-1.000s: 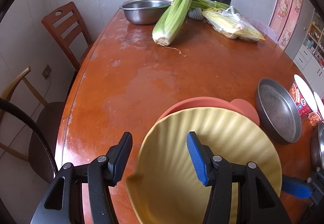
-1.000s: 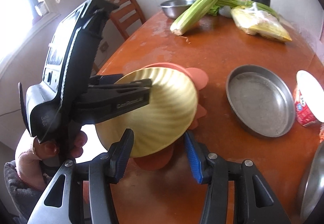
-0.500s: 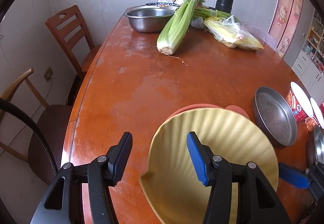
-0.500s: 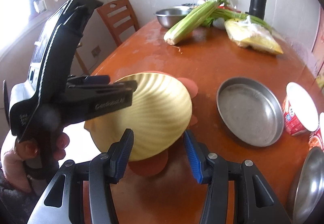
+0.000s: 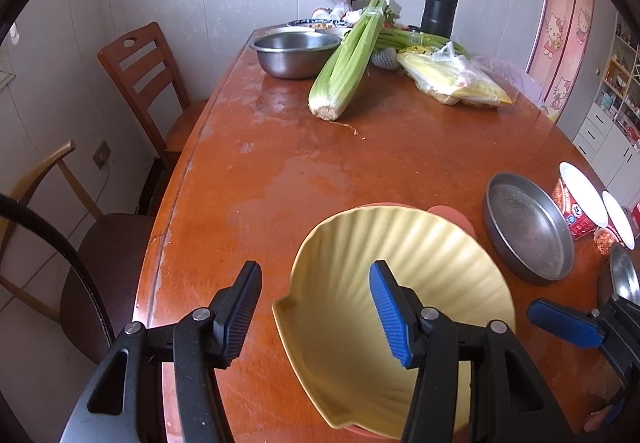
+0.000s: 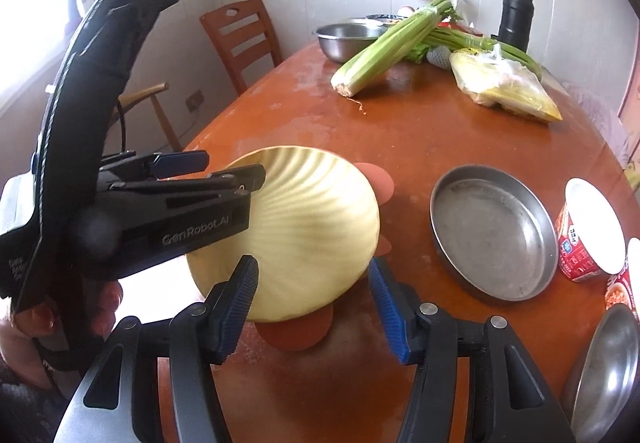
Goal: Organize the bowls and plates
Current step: 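Lower the yellow shell plate onto the orange plate with the left tool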
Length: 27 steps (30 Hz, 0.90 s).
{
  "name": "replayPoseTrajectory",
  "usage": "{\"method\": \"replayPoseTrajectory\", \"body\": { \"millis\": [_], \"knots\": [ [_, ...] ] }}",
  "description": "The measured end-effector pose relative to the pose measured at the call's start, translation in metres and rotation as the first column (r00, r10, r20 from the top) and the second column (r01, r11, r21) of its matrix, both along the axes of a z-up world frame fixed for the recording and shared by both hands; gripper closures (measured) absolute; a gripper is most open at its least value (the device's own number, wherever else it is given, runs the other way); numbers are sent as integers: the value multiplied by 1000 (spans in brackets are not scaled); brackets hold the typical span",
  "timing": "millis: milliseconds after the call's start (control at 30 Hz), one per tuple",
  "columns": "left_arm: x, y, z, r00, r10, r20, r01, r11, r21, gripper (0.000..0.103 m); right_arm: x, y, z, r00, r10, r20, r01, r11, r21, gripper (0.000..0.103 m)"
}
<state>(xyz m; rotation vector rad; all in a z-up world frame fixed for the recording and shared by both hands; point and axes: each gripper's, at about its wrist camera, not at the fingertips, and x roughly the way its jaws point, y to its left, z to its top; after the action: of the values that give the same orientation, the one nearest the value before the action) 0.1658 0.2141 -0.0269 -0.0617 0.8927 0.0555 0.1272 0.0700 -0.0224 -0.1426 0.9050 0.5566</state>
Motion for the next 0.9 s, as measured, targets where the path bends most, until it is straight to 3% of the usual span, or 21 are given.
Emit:
{"method": "replayPoseTrajectory", "body": {
  "millis": [900],
  "knots": [
    [-33, -29, 44, 997, 1, 78, -3, 1000, 27, 43, -12, -44, 43, 993, -67, 94, 58, 994, 95, 44]
  ]
}}
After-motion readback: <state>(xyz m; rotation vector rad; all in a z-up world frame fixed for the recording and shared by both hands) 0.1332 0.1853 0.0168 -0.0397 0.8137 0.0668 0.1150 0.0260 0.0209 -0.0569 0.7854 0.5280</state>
